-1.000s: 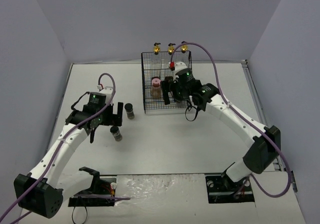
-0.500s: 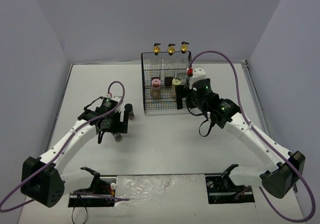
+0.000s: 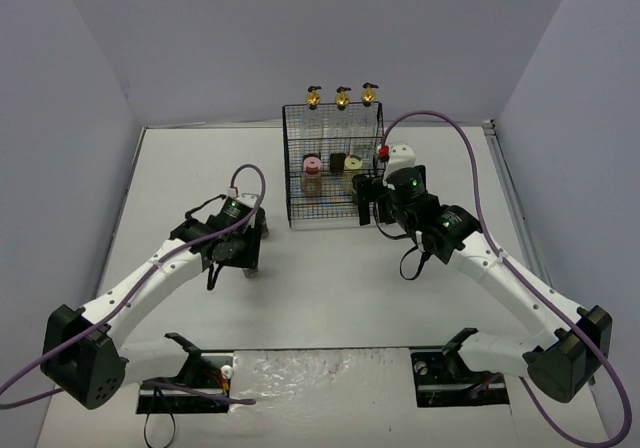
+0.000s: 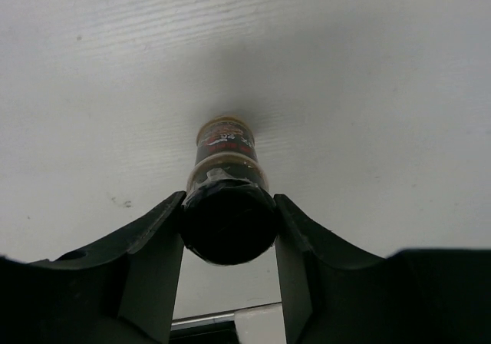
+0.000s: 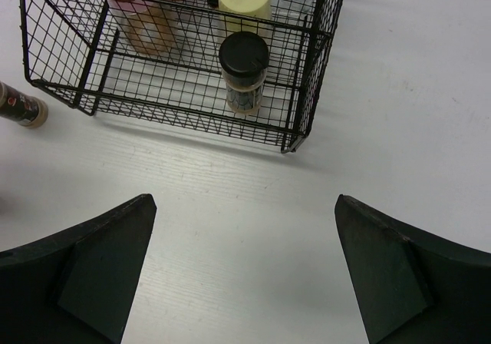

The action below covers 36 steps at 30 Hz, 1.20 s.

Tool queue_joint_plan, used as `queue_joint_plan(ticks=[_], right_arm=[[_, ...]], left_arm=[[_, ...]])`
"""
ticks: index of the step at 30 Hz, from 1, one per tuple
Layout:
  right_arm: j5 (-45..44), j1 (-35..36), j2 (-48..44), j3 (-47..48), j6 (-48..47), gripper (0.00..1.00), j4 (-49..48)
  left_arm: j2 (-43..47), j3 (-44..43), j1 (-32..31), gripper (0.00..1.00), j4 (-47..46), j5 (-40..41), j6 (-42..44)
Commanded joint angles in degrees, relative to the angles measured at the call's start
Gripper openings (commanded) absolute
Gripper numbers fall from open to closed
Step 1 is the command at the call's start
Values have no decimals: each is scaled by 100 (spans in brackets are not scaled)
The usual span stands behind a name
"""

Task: Organize the condiment bottles

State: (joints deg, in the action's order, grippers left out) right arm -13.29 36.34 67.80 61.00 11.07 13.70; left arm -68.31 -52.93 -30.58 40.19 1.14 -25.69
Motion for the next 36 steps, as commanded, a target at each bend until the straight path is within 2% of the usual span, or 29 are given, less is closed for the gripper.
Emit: queue_joint_plan(ticks=[1,7,20,28,36], right_arm=[[-325,-56,-443,-98,111,100,-368],[-622,-102,-1035,-373,215,100,-368],[-609,-195,-1817,-951,634,100,-360],[-497,-197,-2112,-1276,880,100,-368],[-609,-206,-2347,-1440,827,100,-368]], left_arm=[[-47,-1059,-242,17,-26,172,-145],[-735,-2430,-522,17,30,105,47],[-3294,-5628,-775,17,-115,110,197],[-4384,-6680,-948,16,51,185,163],[-5012,-7121,-1124,16,286,98,69]])
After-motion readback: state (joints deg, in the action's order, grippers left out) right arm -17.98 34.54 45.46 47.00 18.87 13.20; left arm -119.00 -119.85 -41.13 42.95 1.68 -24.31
